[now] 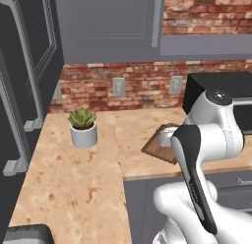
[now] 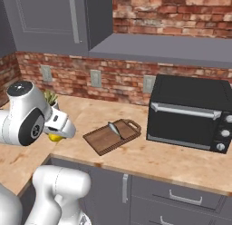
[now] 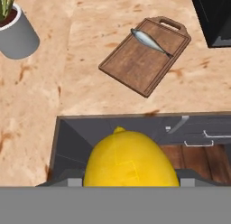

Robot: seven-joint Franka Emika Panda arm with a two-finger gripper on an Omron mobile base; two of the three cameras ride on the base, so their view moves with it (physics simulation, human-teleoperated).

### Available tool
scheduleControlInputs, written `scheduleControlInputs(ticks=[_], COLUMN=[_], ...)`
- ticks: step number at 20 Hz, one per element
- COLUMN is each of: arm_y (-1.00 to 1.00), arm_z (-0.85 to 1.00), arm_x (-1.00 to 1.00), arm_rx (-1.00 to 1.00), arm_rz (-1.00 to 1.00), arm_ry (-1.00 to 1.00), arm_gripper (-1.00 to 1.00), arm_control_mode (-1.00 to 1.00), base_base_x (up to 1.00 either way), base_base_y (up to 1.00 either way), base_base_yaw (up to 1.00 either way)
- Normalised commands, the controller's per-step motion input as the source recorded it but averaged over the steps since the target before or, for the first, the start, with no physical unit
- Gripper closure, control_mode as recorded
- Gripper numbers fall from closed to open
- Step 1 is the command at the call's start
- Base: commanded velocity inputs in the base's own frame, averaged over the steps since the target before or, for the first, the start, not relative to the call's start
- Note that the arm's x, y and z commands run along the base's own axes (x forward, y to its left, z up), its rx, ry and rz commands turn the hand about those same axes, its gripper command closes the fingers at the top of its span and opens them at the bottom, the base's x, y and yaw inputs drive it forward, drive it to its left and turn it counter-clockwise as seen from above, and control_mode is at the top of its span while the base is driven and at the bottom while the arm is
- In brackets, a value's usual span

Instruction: Retrieve a lemon from the fridge and place it on the cutting board with the fish.

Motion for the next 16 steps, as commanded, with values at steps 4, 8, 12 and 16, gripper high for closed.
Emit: scheduleControlInputs(ticks=[4,8,12,16], arm_y=[-0.22,-0.31,-0.18,-0.23], arm_z=[0.0,-0.01,-0.08,-0.26], arm_x=[0.0,0.13,0.68,0.91], arm_rx=[0.0,0.0,0.0,0.0], arm_rz=[0.0,-0.01,0.0,-0.03], arm_ry=[0.0,0.0,0.0,0.04], arm_gripper=[1.0,1.0,1.0,1.0], arm_control_mode=[-1.0,-1.0,-1.0,-1.0], base_base_x=[0.0,0.0,0.0,0.0], base_base_y=[0.0,0.0,0.0,0.0], base_base_yaw=[0.0,0.0,0.0,0.0])
